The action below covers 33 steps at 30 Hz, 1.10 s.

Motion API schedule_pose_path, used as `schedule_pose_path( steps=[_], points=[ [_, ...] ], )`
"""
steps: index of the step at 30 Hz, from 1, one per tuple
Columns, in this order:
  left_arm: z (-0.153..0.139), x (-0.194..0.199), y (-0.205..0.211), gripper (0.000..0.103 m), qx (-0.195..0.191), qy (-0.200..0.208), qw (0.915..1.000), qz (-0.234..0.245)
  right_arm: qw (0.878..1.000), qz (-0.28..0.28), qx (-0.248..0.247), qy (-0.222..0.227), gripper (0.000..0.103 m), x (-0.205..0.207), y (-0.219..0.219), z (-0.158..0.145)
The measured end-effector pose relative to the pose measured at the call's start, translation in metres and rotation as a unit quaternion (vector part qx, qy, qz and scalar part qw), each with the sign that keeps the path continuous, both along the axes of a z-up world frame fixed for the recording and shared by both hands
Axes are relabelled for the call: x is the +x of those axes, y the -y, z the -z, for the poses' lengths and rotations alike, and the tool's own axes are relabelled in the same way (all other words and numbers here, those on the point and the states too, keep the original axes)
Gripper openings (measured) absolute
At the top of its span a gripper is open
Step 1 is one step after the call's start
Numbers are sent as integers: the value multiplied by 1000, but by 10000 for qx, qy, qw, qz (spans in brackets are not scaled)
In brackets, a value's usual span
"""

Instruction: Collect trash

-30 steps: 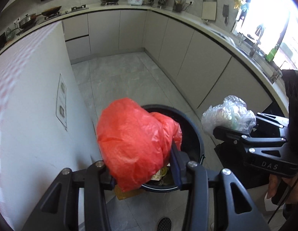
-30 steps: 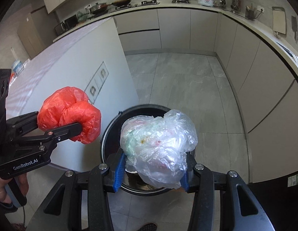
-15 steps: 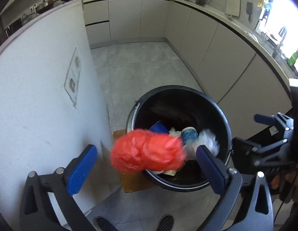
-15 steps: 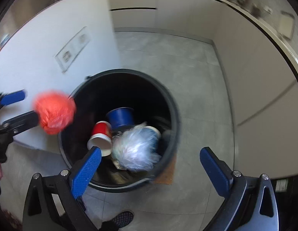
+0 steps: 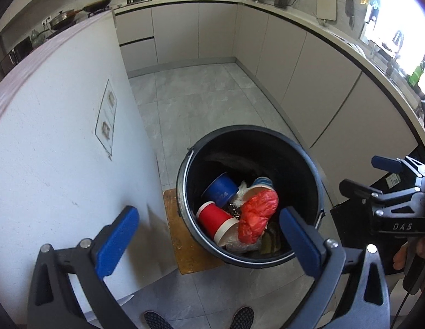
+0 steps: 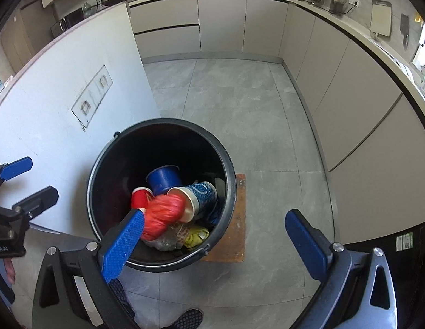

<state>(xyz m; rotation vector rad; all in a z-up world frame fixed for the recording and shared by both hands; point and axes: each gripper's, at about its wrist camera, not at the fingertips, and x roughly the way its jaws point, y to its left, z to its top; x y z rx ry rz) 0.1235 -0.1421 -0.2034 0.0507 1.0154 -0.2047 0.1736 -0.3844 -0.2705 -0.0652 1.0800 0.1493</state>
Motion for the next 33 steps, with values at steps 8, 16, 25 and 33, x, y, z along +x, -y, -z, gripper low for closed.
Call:
schedule_pose_path(
  steps=[8, 16, 25, 33],
  points=[
    [-12, 1, -2, 103, 64, 24, 9999, 77, 9998, 116, 50, 143, 103, -8, -6, -23],
    [-61, -13, -7, 103, 81, 368, 9990, 237, 9989, 300, 77, 359, 103, -32, -9, -64],
    [-136, -49, -35, 103, 71, 715, 9973, 133, 9960, 754, -176, 446, 103, -85, -24, -135],
    [-183, -77, -67, 103, -54, 1191, 9929, -16, 9924, 752, -149, 967, 103, -137, -68, -200]
  ],
)
